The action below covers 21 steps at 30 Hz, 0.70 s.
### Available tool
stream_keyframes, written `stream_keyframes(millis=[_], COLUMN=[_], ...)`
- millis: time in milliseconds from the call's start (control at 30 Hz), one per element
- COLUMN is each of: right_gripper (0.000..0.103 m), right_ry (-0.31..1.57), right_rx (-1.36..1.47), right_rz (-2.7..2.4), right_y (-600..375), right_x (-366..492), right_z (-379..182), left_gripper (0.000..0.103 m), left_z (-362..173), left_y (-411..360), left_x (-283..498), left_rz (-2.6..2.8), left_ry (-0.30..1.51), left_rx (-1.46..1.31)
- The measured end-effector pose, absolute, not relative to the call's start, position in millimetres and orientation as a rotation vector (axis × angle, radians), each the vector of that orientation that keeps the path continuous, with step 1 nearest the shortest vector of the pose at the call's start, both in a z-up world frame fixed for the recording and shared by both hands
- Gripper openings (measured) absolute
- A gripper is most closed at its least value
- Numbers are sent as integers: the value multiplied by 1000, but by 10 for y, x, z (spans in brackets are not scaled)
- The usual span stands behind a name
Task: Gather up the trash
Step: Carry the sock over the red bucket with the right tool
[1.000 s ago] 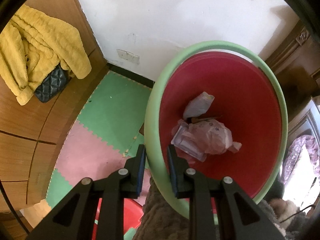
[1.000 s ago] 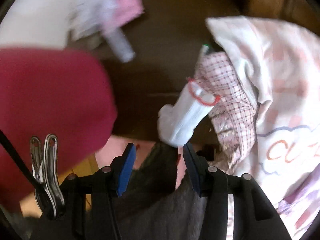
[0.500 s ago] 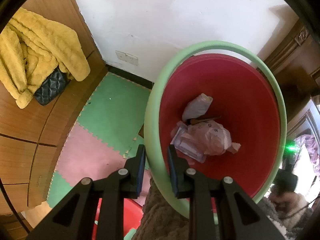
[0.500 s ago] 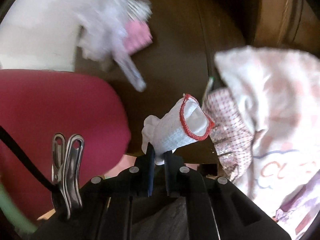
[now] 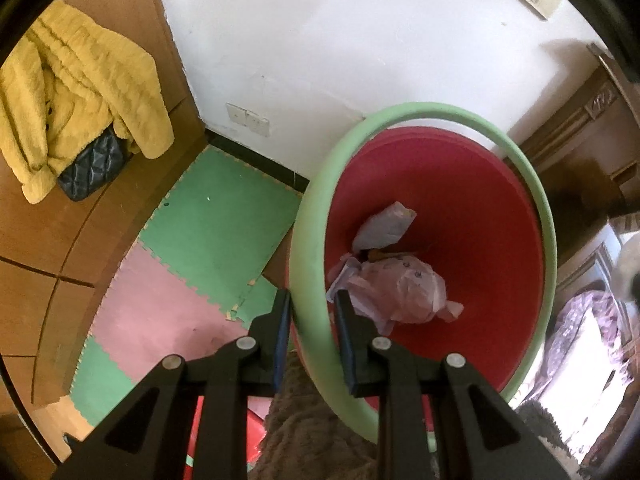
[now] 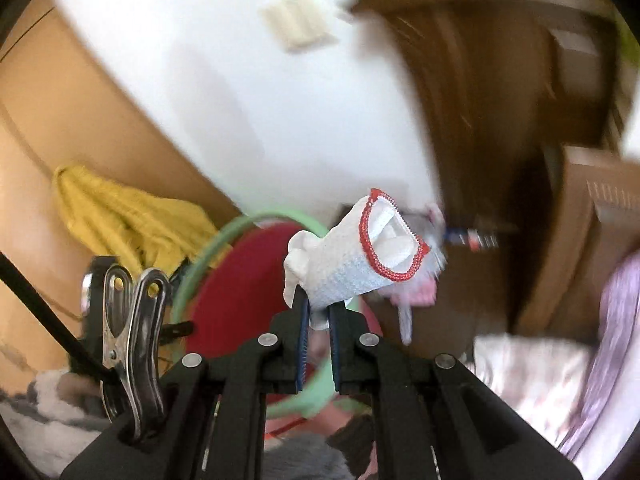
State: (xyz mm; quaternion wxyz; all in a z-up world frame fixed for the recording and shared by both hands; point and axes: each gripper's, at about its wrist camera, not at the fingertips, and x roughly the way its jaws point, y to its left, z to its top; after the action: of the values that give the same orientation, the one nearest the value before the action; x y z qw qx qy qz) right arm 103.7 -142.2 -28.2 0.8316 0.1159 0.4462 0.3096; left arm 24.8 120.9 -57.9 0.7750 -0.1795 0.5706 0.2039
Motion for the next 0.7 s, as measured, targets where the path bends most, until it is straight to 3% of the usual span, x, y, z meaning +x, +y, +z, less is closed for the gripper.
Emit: stream_keyframes(millis=[300, 700], right_gripper=[11, 11], right_ry=[882, 890], right_rx=[63, -103], right_rz=[832, 953], right_y=[-751, -102], right_x=[1006, 883], right_z=[215, 170], left_gripper=[22, 22], left_z=[-576, -599], left_y=[1233, 1230], left_x=[198, 206], left_rz=[457, 457], left_ry=[1215, 1208], left_rx=[-418, -417])
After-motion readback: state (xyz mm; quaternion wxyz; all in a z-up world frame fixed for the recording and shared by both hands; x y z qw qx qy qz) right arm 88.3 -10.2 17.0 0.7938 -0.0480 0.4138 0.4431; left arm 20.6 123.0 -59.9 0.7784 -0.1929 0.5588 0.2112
